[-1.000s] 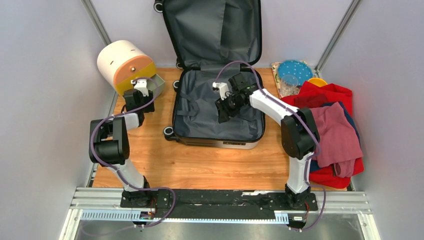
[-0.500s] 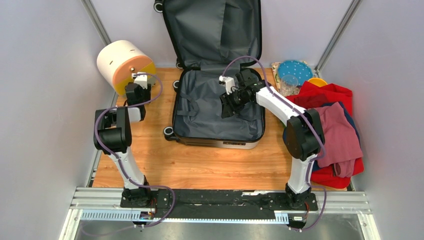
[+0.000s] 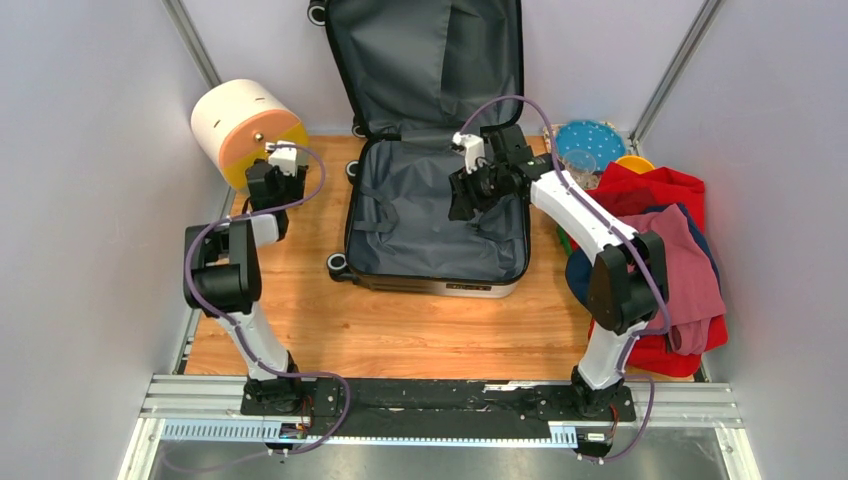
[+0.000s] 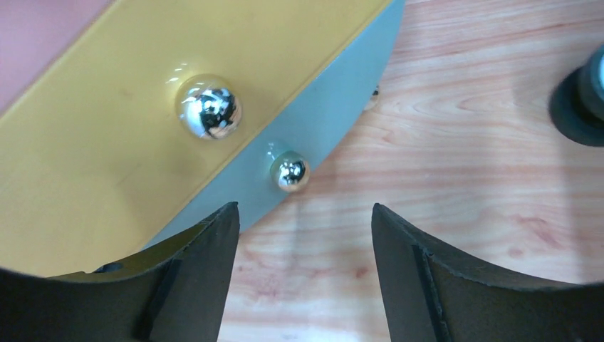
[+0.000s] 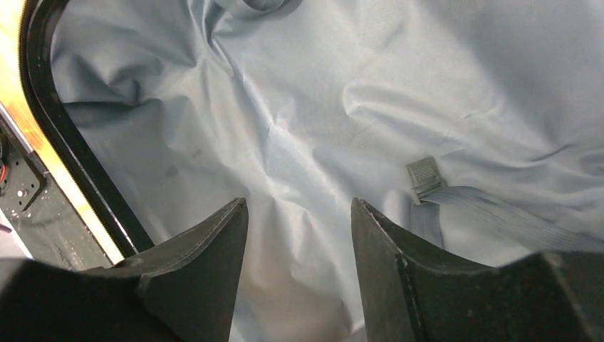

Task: Open, take out, and arrange the luggage

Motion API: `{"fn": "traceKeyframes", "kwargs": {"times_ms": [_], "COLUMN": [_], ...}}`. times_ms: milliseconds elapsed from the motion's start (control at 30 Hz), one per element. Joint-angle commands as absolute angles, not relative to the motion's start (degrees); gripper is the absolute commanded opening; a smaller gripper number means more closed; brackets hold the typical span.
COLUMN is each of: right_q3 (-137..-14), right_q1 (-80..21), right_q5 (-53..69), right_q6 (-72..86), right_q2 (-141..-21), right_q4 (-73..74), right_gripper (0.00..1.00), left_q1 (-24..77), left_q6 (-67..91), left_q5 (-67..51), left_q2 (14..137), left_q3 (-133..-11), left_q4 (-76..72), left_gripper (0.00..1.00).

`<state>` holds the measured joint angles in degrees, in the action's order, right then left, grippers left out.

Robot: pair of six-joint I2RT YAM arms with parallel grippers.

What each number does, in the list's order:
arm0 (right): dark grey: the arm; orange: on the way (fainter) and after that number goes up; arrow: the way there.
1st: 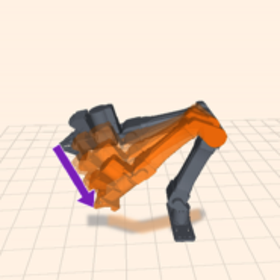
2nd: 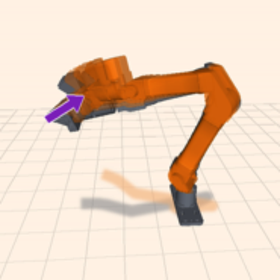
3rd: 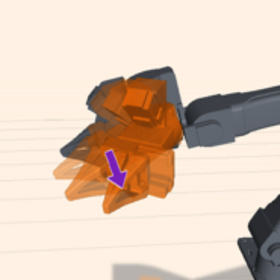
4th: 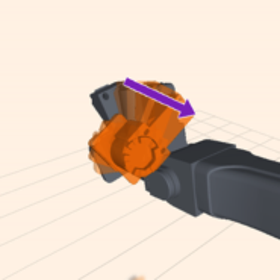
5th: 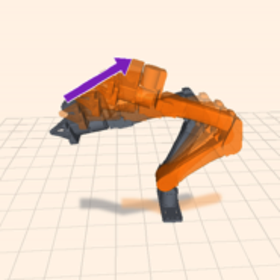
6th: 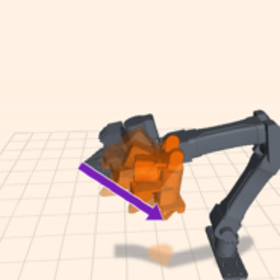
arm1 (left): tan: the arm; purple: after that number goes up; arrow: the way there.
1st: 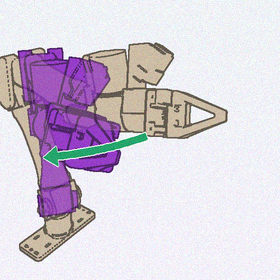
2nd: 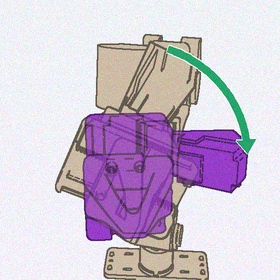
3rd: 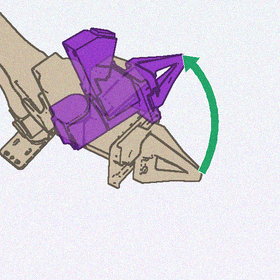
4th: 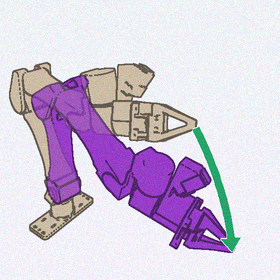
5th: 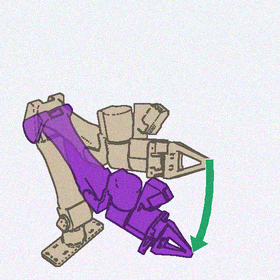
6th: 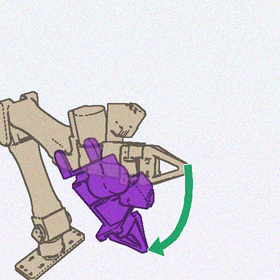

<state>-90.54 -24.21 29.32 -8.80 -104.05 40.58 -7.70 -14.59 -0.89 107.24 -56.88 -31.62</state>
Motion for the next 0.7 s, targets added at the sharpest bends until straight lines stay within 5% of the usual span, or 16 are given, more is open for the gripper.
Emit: {"fn": "traceKeyframes", "kwargs": {"times_ms": [0,200,500,667], "right_q3": [-92.9,-92.7,-89.0,-86.9], "right_q1": [-22.7,-20.1,-14.3,-7.0], "right_q5": [27.8,24.2,16.9,25.4], "right_q6": [-7.8,-8.2,-3.3,2.8], "right_q2": [-98.3,-93.5,-88.1,-88.6], "right_q4": [35.8,33.6,32.3,31.6], "right_gripper": [0.59,0.66,0.93,0.93], "left_q1": [-7.6,-7.6,-6.4,-5.4], "left_q6": [-15.7,-10.4,-3.2,-0.3], "left_q5": [-4.6,-4.8,-18.5,-27.0], "left_q2": [97.7,91.7,89.9,91.6], "left_q3": [-54.2,-58.3,-70.5,-76.1], "left_q4": [-27.8,-8.8,18.6,21.5], "left_gripper": [0.79,0.81,0.83,0.84]}}
